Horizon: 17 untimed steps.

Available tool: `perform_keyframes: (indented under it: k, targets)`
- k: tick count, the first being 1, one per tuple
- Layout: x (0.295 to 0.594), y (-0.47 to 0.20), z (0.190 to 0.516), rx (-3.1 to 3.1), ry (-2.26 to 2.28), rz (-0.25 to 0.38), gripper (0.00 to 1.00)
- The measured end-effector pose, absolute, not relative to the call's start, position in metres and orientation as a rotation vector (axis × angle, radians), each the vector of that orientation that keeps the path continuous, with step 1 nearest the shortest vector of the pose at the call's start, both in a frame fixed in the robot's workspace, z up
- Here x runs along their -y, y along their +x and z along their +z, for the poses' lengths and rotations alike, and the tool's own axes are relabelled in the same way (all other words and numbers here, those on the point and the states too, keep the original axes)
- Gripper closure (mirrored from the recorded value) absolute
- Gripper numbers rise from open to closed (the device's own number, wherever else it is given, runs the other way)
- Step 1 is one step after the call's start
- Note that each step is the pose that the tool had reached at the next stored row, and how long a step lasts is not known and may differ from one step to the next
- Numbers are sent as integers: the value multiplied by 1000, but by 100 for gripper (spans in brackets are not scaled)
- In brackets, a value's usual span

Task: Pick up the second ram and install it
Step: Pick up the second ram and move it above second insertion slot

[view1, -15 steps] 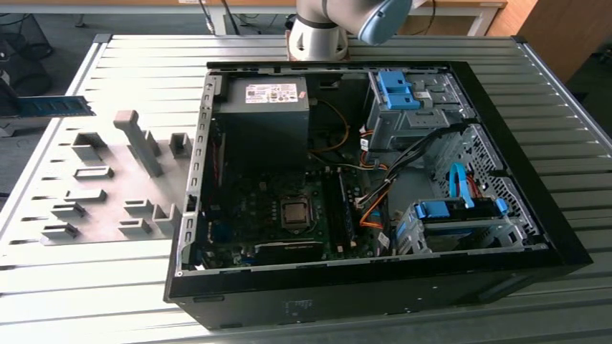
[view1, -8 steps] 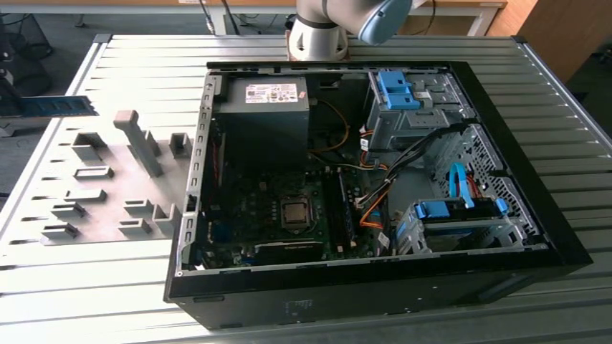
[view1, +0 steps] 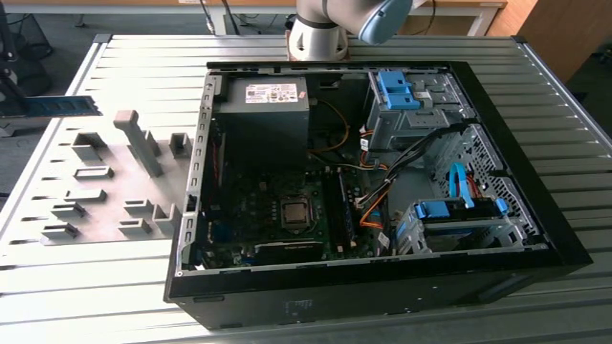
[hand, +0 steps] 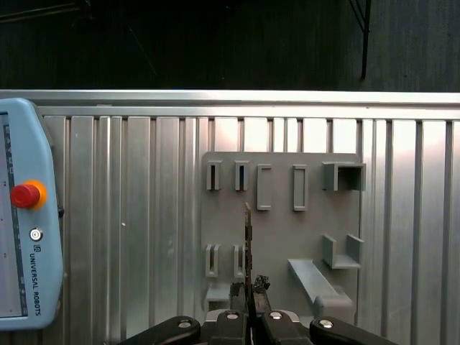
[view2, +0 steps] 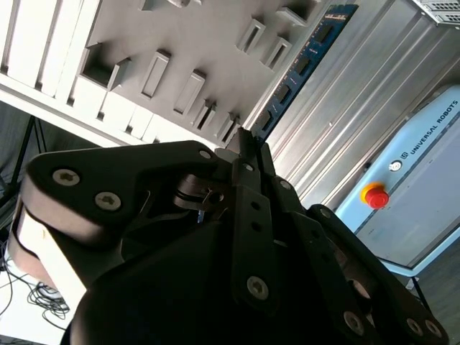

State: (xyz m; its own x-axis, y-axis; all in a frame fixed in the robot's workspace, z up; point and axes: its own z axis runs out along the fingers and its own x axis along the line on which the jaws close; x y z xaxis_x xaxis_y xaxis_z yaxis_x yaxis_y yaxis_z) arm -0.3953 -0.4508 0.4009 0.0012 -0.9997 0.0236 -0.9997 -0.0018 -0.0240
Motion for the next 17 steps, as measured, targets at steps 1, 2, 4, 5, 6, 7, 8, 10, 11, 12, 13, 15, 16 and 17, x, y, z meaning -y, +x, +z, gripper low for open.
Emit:
perform_keyframes:
  k: [1, 2, 4, 5, 6, 7, 8, 10, 11, 12, 13, 15, 16, 17]
  targets:
    - [451, -395, 401, -2219, -2223, -53, 86]
    - [451, -394, 401, -2219, -2222, -53, 86]
    - [451, -393, 401, -2219, -2223, -53, 86]
    - [451, -392, 401, -2219, -2223, -53, 86]
    - [451, -392, 401, -2219, -2222, -53, 86]
    - [451, -391, 401, -2219, -2223, -53, 86]
    - [451, -390, 401, -2219, -2223, -53, 86]
    - [451, -389, 401, -2219, -2222, -53, 86]
    - [451, -388, 401, -2219, -2223, -53, 86]
    - [451, -388, 401, -2219, -2222, -53, 86]
    - [451, -387, 401, -2219, -2222, -53, 86]
    - [451, -387, 401, -2219, -2222, -53, 86]
    - [451, -386, 401, -2219, -2223, -53, 86]
    - [451, -386, 401, -2219, -2223, -53, 86]
